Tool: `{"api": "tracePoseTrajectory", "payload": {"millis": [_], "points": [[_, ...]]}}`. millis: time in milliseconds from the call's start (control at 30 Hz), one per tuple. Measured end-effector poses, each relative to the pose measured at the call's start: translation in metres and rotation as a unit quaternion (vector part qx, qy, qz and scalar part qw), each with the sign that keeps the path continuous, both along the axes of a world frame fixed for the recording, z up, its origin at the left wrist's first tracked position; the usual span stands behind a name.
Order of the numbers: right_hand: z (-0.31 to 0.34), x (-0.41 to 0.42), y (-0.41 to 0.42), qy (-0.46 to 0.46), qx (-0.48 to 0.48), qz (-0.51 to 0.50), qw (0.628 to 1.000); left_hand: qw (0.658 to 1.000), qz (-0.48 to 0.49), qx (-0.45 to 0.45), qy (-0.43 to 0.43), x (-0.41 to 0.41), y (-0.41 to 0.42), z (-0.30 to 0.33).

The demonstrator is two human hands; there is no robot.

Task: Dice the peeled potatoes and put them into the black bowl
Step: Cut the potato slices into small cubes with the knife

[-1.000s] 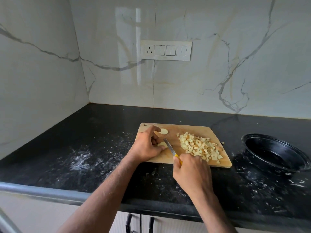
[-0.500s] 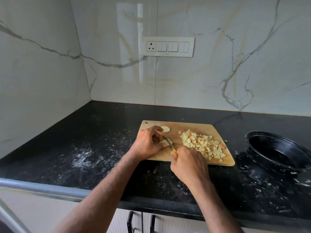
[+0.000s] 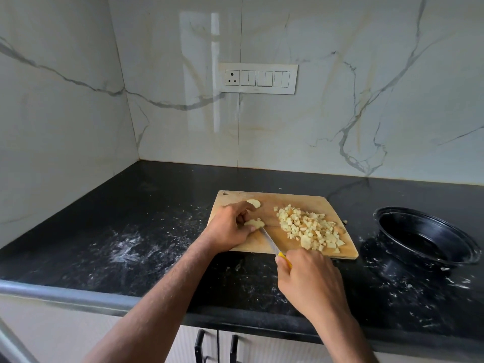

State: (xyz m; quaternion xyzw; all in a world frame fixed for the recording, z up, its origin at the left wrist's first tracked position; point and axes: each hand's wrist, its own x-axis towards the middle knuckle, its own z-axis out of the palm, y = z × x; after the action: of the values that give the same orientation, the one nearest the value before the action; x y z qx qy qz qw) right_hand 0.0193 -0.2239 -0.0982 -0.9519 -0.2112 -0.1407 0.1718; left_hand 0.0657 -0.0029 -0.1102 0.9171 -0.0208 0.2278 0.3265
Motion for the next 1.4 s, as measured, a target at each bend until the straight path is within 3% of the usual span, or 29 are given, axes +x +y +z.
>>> {"api": "tracePoseTrajectory", "payload": {"millis": [233,800,1033,1233,1400], "points": [[0.009,0.004,-0.005,-0.027,0.08,-0.014,0.996,0.998,0.036,-0.046,0.017,-0.003,-0.001,0.003],[-0.012,0.016,0.03,-0.055,0.019,-0.008,0.998,0.996,0.048,-0.073,0.029,-0.002,0.001,0.003],[-0.006,0.021,0.046,-0.04,0.0,-0.006,0.999,0.999,0.027,-0.047,0.005,-0.001,0.001,0.002],[-0.005,0.02,0.045,-0.041,-0.004,0.002,0.999,0.997,-0.029,0.062,-0.022,0.0,0.0,-0.001],[-0.011,0.009,0.027,-0.049,-0.016,0.009,0.999,0.996,-0.037,0.078,-0.016,0.002,0.001,-0.001]]}}
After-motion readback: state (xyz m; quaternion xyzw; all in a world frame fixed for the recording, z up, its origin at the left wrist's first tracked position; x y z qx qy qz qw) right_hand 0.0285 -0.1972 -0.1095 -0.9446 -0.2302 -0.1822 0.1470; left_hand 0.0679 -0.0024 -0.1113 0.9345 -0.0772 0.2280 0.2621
